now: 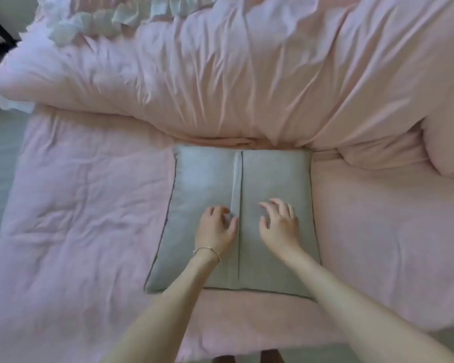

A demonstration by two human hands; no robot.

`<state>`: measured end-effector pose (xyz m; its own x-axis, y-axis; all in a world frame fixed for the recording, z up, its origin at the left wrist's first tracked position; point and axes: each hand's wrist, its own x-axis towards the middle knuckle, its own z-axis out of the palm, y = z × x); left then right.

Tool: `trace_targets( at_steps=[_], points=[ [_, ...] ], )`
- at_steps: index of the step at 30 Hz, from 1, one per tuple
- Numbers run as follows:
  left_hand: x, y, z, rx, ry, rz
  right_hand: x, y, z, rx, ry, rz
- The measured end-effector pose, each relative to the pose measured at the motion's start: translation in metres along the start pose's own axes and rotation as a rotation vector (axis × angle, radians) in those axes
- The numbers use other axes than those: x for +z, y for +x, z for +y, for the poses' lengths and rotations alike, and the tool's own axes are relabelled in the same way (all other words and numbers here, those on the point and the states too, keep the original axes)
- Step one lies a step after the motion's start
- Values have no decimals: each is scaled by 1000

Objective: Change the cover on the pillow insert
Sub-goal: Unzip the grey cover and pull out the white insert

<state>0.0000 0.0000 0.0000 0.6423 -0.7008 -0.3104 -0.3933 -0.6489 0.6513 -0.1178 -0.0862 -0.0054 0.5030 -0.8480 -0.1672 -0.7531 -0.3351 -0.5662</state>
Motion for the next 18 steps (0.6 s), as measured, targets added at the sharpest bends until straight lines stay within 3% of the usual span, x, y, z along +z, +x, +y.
trace_targets(
  at_steps=[4,10,12,15,18],
  points=[
    [17,1,6,-18,189,103,11,-8,11,-79,-160,-146],
    [16,9,13,-82,230,119,11,-9,19,-133,-192,-165],
    [8,13,7,-169,-4,69,8,-8,16,-107,-138,-144],
    [-16,7,1,-341,-580,-77,1,-5,8,-161,-96,-1],
    [-35,-14,0,-385,-715,-219,-7,-1,-7,-263,-62,137]
  ],
)
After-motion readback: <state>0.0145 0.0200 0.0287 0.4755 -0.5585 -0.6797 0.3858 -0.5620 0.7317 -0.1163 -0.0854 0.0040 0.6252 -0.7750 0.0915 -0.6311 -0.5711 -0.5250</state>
